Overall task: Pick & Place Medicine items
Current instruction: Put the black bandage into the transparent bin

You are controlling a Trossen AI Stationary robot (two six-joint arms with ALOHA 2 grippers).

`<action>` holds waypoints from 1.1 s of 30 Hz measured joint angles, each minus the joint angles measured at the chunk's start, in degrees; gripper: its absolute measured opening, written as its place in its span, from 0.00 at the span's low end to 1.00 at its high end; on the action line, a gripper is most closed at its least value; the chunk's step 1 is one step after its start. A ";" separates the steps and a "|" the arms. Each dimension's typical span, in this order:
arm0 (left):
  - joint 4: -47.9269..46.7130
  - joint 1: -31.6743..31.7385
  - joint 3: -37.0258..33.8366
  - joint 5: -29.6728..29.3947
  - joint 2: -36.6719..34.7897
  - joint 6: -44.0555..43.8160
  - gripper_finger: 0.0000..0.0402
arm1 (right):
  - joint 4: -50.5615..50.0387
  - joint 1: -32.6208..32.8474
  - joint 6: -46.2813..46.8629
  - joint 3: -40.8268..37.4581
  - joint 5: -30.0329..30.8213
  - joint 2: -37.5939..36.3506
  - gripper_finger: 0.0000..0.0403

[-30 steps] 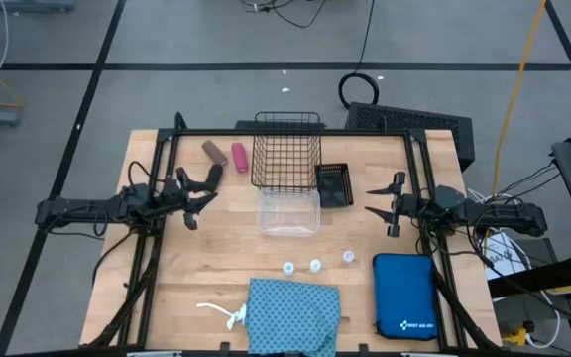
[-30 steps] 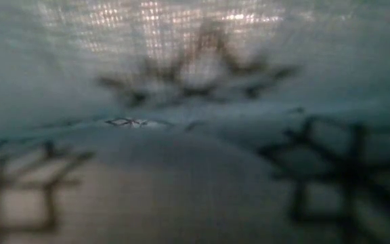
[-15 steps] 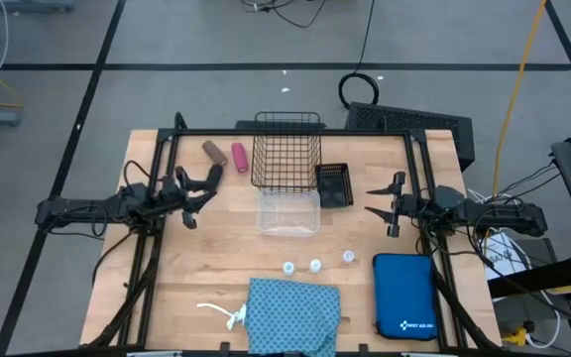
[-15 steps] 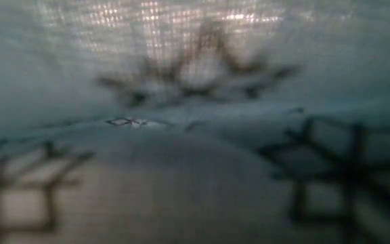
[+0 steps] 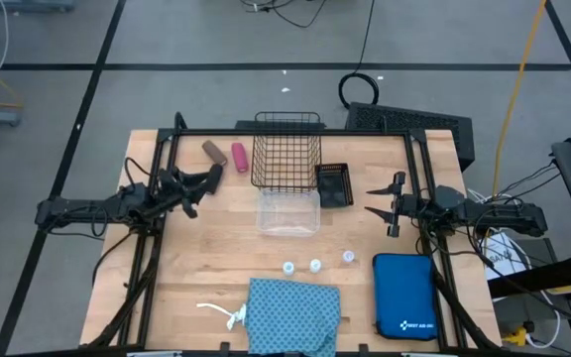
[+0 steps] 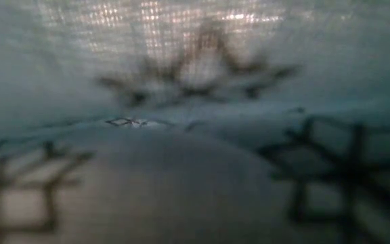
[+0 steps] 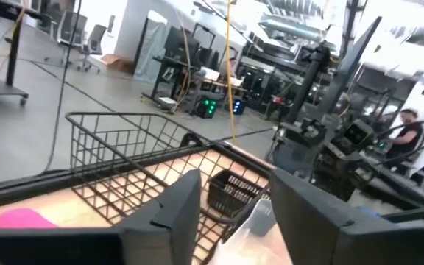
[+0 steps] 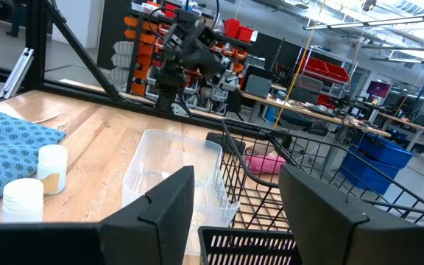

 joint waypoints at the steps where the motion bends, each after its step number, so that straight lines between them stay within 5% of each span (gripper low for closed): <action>1: 0.10 0.00 0.00 0.04 0.00 -0.03 0.49 | 0.00 0.00 0.00 0.00 0.00 0.00 0.48; 9: -8.24 0.44 5.84 -4.25 3.82 -2.75 0.74 | 0.01 0.01 0.00 0.01 0.00 0.00 0.47; 18: -31.94 5.25 19.09 -12.97 22.57 -7.41 0.71 | 0.01 -0.01 0.00 0.01 0.00 0.00 0.47; 33: -36.02 20.97 20.65 -0.63 47.73 -17.30 0.78 | 0.01 0.01 0.00 0.01 0.00 0.00 0.48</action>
